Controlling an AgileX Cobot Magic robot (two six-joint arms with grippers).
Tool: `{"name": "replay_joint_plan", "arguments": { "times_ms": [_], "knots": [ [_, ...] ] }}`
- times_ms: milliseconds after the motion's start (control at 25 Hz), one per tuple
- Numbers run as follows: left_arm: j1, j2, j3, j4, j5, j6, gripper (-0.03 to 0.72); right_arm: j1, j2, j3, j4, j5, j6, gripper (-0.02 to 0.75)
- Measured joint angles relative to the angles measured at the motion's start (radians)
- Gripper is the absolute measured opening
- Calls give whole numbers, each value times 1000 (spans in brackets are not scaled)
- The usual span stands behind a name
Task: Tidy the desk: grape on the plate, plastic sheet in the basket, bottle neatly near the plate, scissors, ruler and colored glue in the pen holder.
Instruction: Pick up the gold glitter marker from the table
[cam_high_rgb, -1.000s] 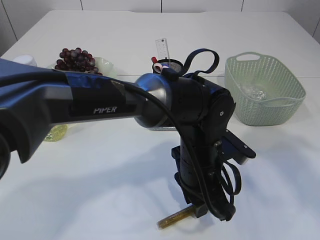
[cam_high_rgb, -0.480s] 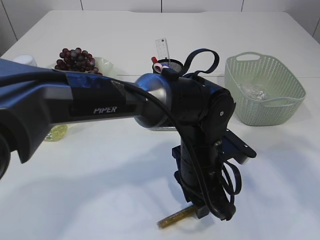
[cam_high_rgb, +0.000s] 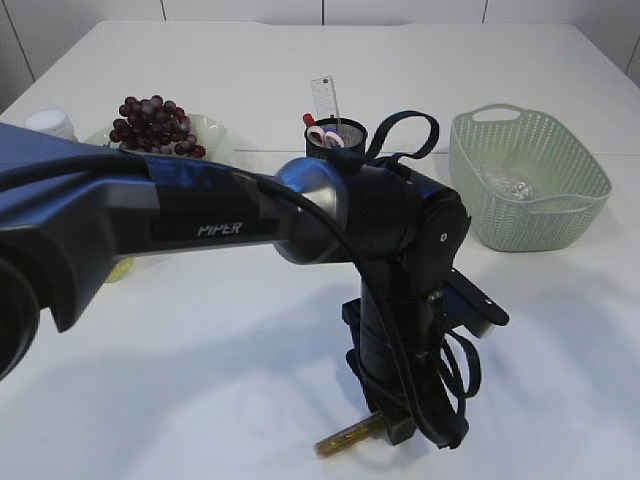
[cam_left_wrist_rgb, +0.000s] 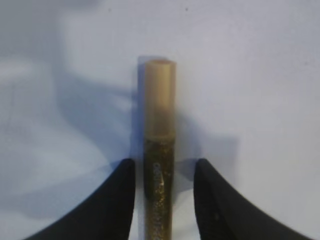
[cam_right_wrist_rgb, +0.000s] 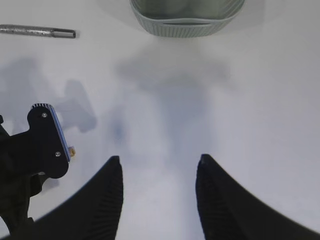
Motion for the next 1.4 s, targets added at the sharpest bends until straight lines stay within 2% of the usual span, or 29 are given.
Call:
{"name": "replay_joint_plan", "arguments": {
  "times_ms": [200,480,760,1240,1400],
  "knots": [
    [0,0,0,0,2,0,286,0,0,0,0,0,-2,384],
    [0,2,0,7,0,-2,225,0,0,0,0,0,-3,384],
    [0,2,-2,32,0,-37,111,0,0,0,0,-1,-3,384],
    [0,-19,-2,37,39,-90,97,0,0,0,19,-1,-4,384],
    [20,-84,14,11,42,-97,97,0,0,0,19,-1,-4,384]
  ]
}}
